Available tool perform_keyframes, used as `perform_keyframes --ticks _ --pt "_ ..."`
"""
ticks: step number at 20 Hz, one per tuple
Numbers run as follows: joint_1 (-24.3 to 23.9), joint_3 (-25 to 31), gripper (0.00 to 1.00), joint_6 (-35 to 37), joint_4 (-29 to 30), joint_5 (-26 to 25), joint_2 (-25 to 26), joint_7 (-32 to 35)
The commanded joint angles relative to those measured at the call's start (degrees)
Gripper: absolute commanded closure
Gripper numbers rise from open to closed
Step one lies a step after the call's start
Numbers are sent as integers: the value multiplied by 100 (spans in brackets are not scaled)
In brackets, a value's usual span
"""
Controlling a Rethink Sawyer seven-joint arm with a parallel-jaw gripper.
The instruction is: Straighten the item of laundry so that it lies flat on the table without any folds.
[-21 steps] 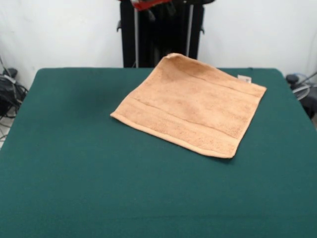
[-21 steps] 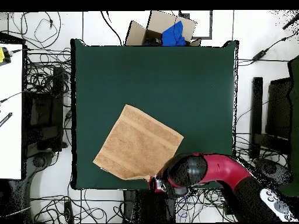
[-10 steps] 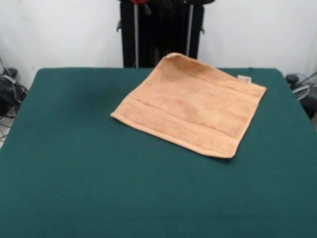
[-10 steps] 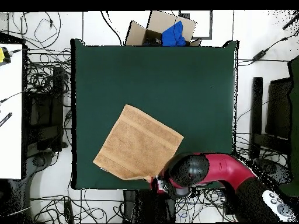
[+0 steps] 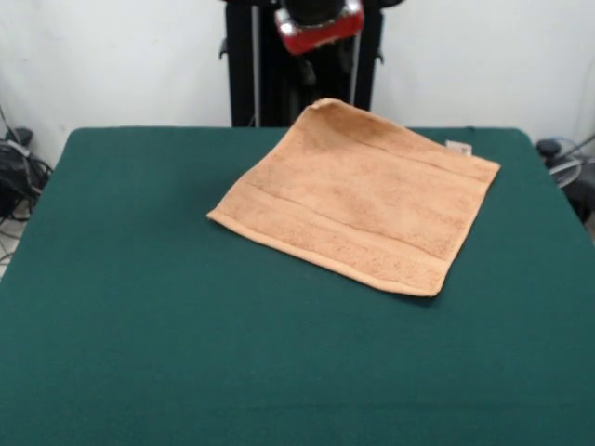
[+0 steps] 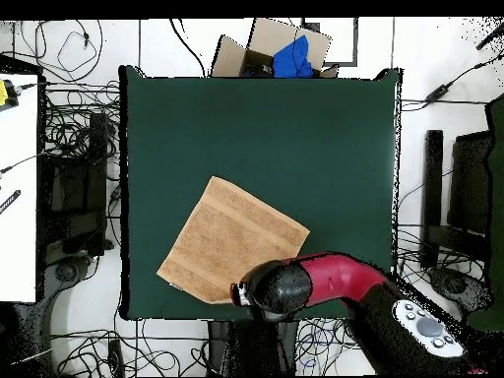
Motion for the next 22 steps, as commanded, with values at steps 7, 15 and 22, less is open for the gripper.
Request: perform_keyframes --ticks 7,15,22 --pt "1136 -1521 0 -1277 -514 -46 709 1417" --pt "1513 -2252 0 -1687 -696 -158 714 1357" --pt "1624 -2552 0 -1819 -754 -14 691 1213"
